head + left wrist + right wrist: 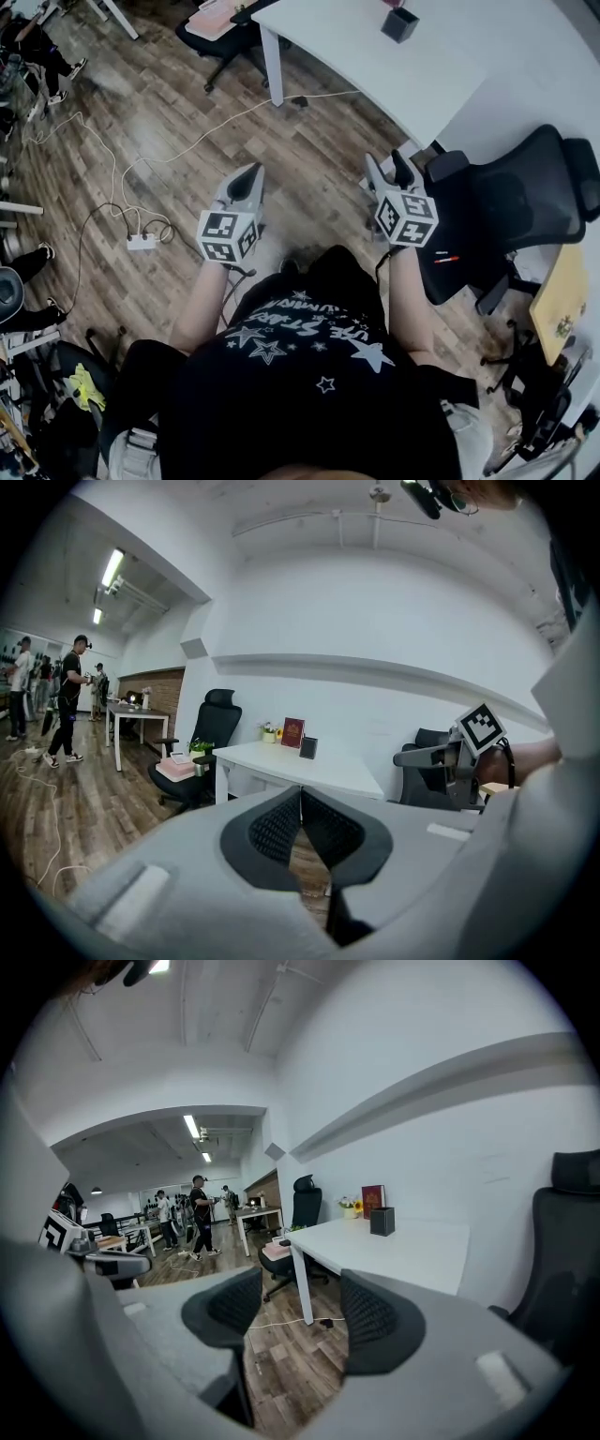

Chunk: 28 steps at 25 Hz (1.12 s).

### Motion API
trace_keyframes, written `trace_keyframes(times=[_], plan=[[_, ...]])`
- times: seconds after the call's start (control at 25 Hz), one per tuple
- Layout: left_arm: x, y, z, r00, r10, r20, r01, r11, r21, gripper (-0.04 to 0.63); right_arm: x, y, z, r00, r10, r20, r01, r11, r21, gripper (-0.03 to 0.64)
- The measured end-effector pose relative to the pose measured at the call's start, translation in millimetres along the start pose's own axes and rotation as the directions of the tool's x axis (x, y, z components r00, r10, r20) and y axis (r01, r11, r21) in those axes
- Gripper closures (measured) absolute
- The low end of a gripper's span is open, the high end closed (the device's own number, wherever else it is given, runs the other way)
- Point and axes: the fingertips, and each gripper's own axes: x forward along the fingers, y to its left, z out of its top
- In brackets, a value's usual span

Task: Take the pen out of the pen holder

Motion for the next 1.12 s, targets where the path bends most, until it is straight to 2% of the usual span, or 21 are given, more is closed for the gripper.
trace_keyframes(times=[0.4, 0.6, 0.84, 1.12], plan=[[80, 27, 2, 0.997, 0.039, -0.061, -0.039, 0.999, -0.011, 0.583, 99, -68, 28, 1.000, -0.001, 0.008, 0.000, 0.999, 0.042, 0.351], [157, 45, 19, 0.995, 0.055, -0.088, -0.055, 0.999, 0.001, 0.583, 172, -114, 57, 1.000, 0.008, 0.016, -0.008, 0.999, 0.048, 0.351], [260, 50, 61, 0.996, 0.040, -0.076, -0.040, 0.999, 0.011, 0.583, 252, -179, 99, 1.000, 0.010, 0.010, -0.010, 0.999, 0.046, 0.351], [350, 52, 85, 0.996, 0.031, -0.080, -0.029, 0.999, 0.023, 0.583, 324, -236, 132, 1.000, 0.017, 0.015, -0.018, 0.999, 0.043, 0.351]])
